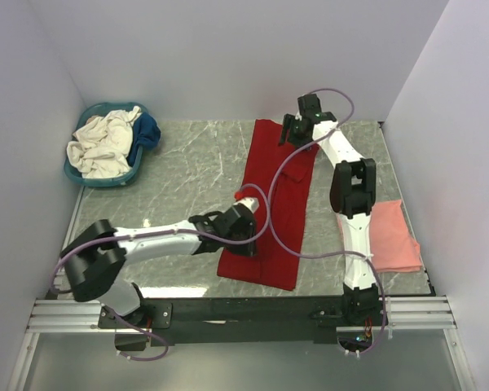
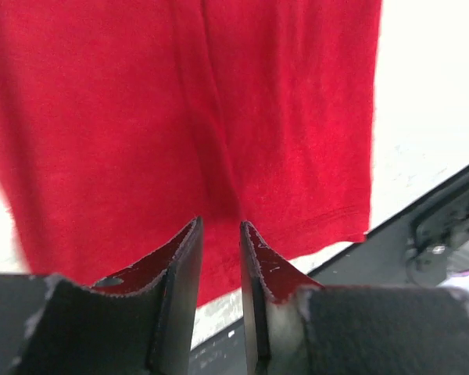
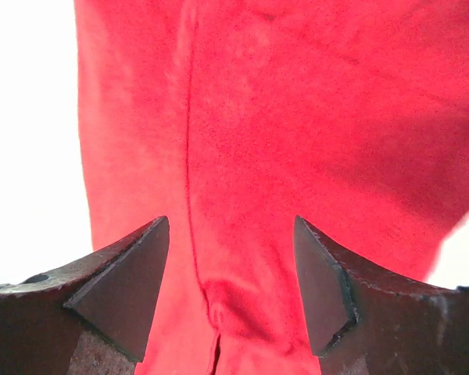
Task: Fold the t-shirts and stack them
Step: Fold the tshirt
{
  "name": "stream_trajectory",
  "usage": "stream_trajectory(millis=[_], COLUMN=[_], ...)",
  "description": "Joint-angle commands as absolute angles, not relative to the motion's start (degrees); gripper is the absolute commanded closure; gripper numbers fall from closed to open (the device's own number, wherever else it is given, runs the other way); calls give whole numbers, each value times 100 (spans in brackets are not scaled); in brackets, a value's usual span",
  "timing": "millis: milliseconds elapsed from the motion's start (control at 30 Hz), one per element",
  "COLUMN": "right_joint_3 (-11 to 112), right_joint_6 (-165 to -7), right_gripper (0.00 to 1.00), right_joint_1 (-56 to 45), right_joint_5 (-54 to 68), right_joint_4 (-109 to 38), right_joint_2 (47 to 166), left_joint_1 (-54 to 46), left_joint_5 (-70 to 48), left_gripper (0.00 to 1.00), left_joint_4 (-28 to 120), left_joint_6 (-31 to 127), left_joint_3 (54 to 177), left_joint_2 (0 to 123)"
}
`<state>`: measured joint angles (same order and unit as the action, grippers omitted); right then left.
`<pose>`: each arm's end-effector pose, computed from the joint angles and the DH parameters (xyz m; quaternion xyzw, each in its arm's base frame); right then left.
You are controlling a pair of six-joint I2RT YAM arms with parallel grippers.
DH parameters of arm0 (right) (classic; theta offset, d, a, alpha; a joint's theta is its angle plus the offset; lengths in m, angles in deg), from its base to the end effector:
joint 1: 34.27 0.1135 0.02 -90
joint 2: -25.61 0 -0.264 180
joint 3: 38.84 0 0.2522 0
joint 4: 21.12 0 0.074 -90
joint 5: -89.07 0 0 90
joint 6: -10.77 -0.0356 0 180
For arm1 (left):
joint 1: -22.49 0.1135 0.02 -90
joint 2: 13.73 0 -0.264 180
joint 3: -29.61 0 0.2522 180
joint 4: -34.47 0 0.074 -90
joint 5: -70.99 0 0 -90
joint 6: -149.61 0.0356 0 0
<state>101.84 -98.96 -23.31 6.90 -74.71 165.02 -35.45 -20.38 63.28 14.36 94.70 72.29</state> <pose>0.5286 0.1073 0.2044 0.0502 0.9431 0.1476 0.2936 0.1642 -0.2606 0.2031 0.0997 0.9336 -0.2627 0.2226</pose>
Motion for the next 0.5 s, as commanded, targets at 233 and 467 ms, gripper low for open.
stream_trajectory(millis=[233, 467], right_joint_3=[8656, 8802], right_joint_6=[-10322, -10279], right_gripper=[30, 42], right_joint_1=[-2504, -2662], right_joint_5=[223, 171], right_joint_4=[-6864, -7135], right_joint_2=[14997, 15550], left_joint_1=[-4220, -4449], left_joint_5=[-2138, -2297], left_gripper=[70, 76], left_joint_4=[6001, 6414], left_joint_6=[1619, 1619], left_joint_3=[9998, 10050], left_joint_2=[8216, 8568])
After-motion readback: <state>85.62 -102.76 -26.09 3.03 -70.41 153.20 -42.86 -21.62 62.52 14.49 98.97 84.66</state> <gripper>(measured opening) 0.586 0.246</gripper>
